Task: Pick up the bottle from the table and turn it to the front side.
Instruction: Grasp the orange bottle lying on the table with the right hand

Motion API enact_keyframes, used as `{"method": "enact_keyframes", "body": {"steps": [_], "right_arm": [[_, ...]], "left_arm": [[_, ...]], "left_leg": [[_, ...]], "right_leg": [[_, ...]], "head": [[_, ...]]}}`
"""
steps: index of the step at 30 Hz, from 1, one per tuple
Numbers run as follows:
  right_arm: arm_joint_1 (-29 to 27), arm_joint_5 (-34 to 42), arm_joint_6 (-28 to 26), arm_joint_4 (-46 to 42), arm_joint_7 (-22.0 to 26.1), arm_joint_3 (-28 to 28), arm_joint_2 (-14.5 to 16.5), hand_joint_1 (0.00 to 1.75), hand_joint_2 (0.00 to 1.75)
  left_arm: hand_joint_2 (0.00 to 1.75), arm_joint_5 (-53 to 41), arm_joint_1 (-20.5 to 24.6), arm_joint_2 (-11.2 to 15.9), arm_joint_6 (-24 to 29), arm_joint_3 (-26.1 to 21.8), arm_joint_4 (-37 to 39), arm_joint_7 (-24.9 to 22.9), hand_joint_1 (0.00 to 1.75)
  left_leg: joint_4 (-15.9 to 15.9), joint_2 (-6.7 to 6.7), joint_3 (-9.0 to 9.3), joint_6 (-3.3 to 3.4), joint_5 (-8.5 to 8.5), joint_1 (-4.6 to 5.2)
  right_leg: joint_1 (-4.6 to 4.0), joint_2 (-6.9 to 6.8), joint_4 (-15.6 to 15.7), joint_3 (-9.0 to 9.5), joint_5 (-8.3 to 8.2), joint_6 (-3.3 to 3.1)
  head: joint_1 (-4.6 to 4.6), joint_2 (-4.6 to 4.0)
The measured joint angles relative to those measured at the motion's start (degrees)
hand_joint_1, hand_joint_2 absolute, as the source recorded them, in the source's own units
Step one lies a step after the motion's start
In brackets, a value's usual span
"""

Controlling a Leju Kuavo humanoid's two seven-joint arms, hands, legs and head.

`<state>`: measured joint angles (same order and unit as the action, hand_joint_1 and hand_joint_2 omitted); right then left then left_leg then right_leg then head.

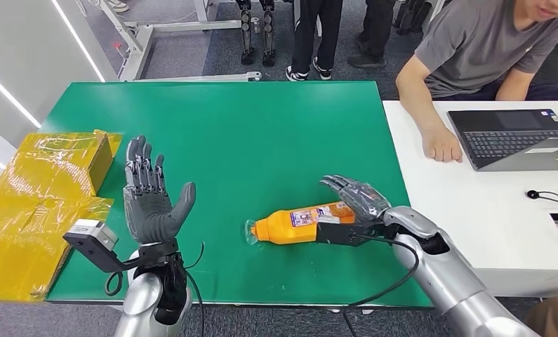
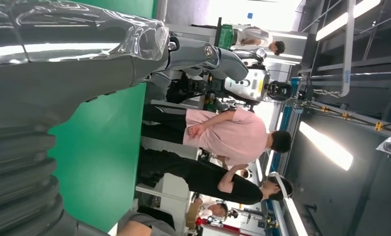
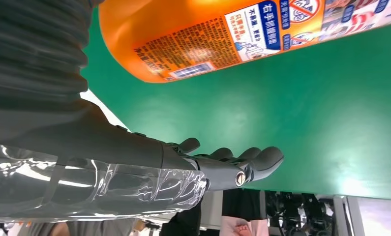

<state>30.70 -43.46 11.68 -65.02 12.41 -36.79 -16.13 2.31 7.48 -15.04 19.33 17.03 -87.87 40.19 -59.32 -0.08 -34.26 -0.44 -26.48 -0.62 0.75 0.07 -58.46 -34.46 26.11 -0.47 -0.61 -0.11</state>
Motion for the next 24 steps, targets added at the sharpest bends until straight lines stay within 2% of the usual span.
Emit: {"method": "enact_keyframes", "body": {"steps": [10,24], "right_arm": [[7.2,1.4,4.7,8.9,1.3,-4.1,1.1,0.00,1.75],[15.8,5.0,9.3,22.7,4.3,-11.4,5.3,0.00,1.75]], "left_arm": [[1.75,0.5,0.2,-0.4,0.3,0.7,0.8,0.0,0.00],[1.75,1.8,1.7,-0.5,1.5,1.2,1.9,0.0,0.00]], "left_leg": [[0.0,0.00,-0.01,0.00,0.00,0.00],[0.0,-0.01,0.00,0.01,0.03,-0.01]], "right_leg": [[0.00,-0.01,0.0,0.00,0.00,0.00],[0.00,-0.01,0.0,-0.01,-0.02,-0.01]], "head": [[0.01,0.00],[-0.01,0.00]]}}
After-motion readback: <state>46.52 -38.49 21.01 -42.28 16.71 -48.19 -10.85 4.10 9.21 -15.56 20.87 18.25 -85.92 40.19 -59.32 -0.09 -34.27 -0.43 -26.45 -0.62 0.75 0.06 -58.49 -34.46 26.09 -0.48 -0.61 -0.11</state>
